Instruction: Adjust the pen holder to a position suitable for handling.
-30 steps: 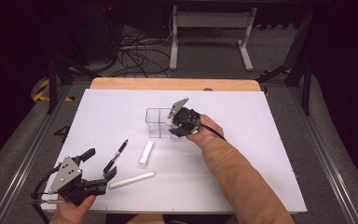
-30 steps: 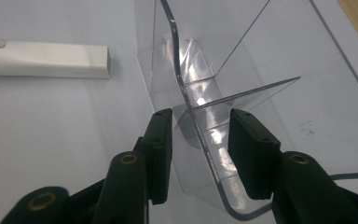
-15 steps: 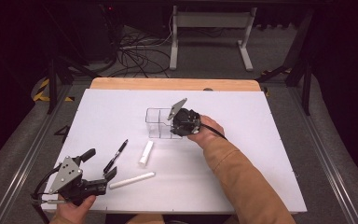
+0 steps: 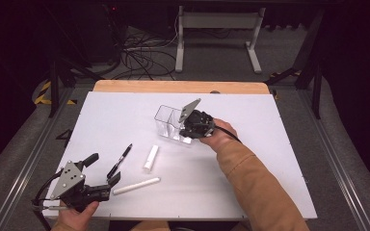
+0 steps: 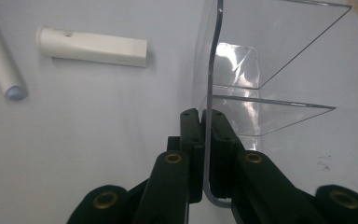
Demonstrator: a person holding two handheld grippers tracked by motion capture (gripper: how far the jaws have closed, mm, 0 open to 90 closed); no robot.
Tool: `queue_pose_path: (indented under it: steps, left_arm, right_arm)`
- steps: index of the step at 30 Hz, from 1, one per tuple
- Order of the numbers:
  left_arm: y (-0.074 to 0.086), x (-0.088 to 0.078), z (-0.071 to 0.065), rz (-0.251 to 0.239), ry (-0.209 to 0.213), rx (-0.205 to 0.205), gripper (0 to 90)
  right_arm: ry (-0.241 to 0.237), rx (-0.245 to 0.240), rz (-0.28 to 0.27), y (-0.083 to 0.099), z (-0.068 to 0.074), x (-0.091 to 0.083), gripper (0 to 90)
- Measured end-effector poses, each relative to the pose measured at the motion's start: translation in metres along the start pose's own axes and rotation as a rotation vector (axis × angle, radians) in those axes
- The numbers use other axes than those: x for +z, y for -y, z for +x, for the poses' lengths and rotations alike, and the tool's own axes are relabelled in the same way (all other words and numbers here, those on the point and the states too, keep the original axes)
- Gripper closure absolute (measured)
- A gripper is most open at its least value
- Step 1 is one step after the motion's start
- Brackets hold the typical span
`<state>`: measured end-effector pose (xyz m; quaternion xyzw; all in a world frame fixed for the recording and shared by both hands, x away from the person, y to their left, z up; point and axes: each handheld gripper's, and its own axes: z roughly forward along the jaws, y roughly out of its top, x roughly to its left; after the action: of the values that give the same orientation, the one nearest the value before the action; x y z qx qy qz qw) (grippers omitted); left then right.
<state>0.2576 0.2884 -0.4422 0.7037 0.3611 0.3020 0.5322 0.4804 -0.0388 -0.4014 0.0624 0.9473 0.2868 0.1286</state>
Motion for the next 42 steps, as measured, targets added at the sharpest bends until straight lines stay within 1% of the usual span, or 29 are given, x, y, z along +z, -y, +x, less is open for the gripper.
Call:
queue_pose_path:
  steps: [2,4,6,9,12,14,15,16,17,18,19,21,22,27,29,32,37,40,42]
  left_arm:
    - [0.0,0.0,0.0,-0.001,-0.001,0.001,8.2]
    - [0.0,0.0,-0.001,-0.001,0.0,0.002,8.2]
    - [0.0,0.0,-0.001,0.0,0.0,0.003,8.2]
    - [-0.001,0.001,-0.002,0.003,0.001,0.006,8.2]
    - [-0.001,0.001,-0.002,0.004,0.002,0.006,8.2]
    - [-0.001,0.001,-0.002,0.005,0.002,0.005,8.2]
    - [-0.001,0.001,-0.002,0.007,0.001,0.005,8.2]
    - [-0.001,0.001,-0.003,0.007,0.002,0.005,8.2]
    - [-0.001,0.002,-0.003,0.006,0.002,0.004,8.2]
    - [-0.001,0.002,-0.003,0.006,0.001,0.006,8.2]
    - [-0.001,0.002,-0.003,0.007,0.001,0.006,8.2]
    - [-0.001,0.002,-0.003,0.007,0.003,0.006,8.2]
    - [-0.001,0.002,-0.003,0.008,0.003,0.005,8.2]
    - [-0.001,0.003,-0.003,0.009,0.004,0.009,8.2]
    - [-0.001,0.003,-0.003,0.009,0.003,0.009,8.2]
    - [0.0,0.002,-0.003,0.007,0.002,0.005,8.2]
    - [0.0,0.002,-0.003,0.008,0.002,0.005,8.2]
    - [0.0,0.002,-0.003,0.008,0.001,0.005,8.2]
    - [0.0,0.002,-0.003,0.008,0.002,0.005,8.2]
  right_arm:
    - [-0.003,-0.019,-0.019,0.001,0.003,-0.01,86.6]
    - [-0.007,-0.043,-0.027,0.004,0.005,-0.02,86.6]
    - [-0.028,-0.058,-0.029,0.008,0.009,-0.029,86.5]
    - [-0.052,-0.084,-0.022,0.014,0.016,-0.037,86.4]
    - [-0.076,-0.11,-0.006,0.021,0.024,-0.041,86.4]
    - [-0.106,-0.136,0.01,0.027,0.029,-0.042,86.4]
    - [-0.13,-0.159,0.024,0.032,0.033,-0.043,86.4]
    - [-0.13,-0.159,0.024,0.032,0.033,-0.043,86.4]
    - [-0.142,-0.166,0.028,0.034,0.035,-0.043,86.3]
    - [-0.165,-0.19,0.036,0.039,0.039,-0.043,86.2]
    - [-0.165,-0.19,0.036,0.039,0.039,-0.043,86.2]
    - [-0.189,-0.213,0.038,0.042,0.042,-0.043,86.2]
    - [-0.214,-0.228,0.029,0.044,0.044,-0.043,86.2]
    - [-0.248,-0.249,0.023,0.045,0.046,-0.04,86.2]
    - [-0.242,-0.242,0.032,0.045,0.045,-0.037,85.8]
    - [-0.245,-0.24,0.034,0.046,0.045,-0.035,85.8]
    - [-0.241,-0.246,0.03,0.047,0.045,-0.035,85.6]
    - [-0.233,-0.252,0.042,0.049,0.044,-0.034,85.5]
    - [-0.233,-0.24,0.05,0.05,0.044,-0.034,85.6]
